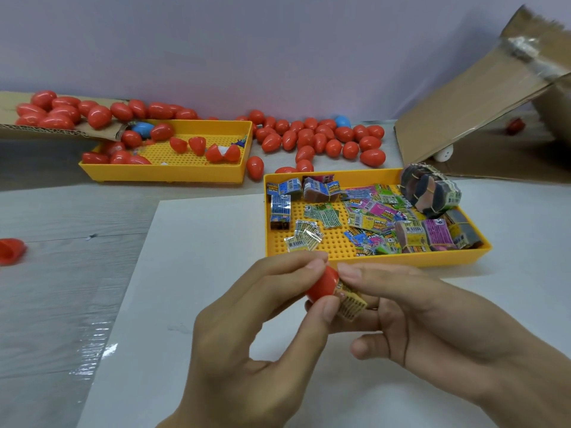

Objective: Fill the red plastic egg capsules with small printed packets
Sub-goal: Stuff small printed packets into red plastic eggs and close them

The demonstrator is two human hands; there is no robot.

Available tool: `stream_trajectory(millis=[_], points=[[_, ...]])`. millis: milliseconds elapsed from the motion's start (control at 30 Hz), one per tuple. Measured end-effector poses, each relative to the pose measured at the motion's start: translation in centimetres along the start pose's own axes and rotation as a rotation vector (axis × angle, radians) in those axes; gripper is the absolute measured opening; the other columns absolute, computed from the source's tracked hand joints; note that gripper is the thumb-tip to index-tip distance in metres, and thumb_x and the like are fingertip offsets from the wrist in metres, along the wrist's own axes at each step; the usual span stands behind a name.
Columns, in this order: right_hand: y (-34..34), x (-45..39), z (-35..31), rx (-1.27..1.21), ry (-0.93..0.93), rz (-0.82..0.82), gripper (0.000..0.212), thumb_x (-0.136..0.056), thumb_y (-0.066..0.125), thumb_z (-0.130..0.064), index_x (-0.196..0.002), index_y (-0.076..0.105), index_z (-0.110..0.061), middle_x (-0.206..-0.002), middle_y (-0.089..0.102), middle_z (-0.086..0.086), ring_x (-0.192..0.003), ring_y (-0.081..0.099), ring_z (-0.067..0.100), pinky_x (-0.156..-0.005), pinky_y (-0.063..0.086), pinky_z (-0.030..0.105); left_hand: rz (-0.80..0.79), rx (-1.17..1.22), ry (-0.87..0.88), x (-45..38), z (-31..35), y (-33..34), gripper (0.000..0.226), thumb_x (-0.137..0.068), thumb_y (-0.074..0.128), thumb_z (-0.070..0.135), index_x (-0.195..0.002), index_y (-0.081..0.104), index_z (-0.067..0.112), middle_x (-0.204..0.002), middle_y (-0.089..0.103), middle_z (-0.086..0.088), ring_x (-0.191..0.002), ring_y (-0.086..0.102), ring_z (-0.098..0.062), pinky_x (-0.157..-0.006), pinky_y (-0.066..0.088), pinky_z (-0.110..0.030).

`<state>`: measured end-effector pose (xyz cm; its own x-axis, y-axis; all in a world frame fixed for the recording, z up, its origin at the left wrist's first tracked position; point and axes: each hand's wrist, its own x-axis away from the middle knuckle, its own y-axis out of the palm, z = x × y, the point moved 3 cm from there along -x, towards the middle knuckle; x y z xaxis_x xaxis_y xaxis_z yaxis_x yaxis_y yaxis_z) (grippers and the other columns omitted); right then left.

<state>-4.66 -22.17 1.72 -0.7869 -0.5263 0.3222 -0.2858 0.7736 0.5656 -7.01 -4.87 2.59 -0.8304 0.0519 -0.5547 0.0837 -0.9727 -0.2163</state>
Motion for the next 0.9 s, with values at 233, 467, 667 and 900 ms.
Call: stream_trajectory(millis=[233,467,667,900], points=[[1.6,-0.8,-1.4,0.096,0.071,0.022,0.036,-0.072,0.076,-0.027,-0.103,0.076,-0.009,-0.098,0.074,0.016,-0.078,0.074,0.021,-0.051,0.056,0.025,-0.006,0.123,-0.077,-0.2,-0.8,-0.1,0.032,-0.080,0.075,0.018,-0.110,0.073,0.011,-0.117,0.072,-0.003,-0.114,0.067,-0.023,-0.091,0.057,-0.036],[1.8,-0.9,-1.4,0.055,0.083,0.053,0.023,-0.073,0.081,-0.020,-0.092,0.079,-0.008,-0.089,0.073,0.017,-0.075,0.074,0.026,-0.049,0.056,0.025,-0.003,0.250,-0.239,-0.6,-0.6,-0.1,0.038,-0.072,0.078,0.025,-0.110,0.075,0.031,-0.109,0.075,0.008,-0.105,0.071,-0.015,-0.089,0.056,-0.026],[2.0,-0.8,-1.5,0.023,0.115,0.042,0.025,-0.073,0.080,-0.022,-0.094,0.079,-0.008,-0.089,0.074,0.018,-0.077,0.074,0.027,-0.050,0.057,0.025,-0.046,0.273,-0.243,-0.8,-0.6,-0.3,0.038,-0.074,0.076,0.022,-0.111,0.074,0.031,-0.109,0.075,0.010,-0.106,0.070,-0.010,-0.088,0.055,-0.021],[2.1,-0.9,-1.3,-0.033,0.149,0.037,0.032,-0.068,0.086,-0.023,-0.096,0.079,-0.009,-0.090,0.074,0.018,-0.079,0.075,0.028,-0.049,0.057,0.025,-0.091,0.307,-0.264,-1.0,-0.7,-0.3,0.034,-0.076,0.073,0.020,-0.108,0.076,0.030,-0.112,0.074,0.010,-0.108,0.069,-0.009,-0.087,0.055,-0.020]])
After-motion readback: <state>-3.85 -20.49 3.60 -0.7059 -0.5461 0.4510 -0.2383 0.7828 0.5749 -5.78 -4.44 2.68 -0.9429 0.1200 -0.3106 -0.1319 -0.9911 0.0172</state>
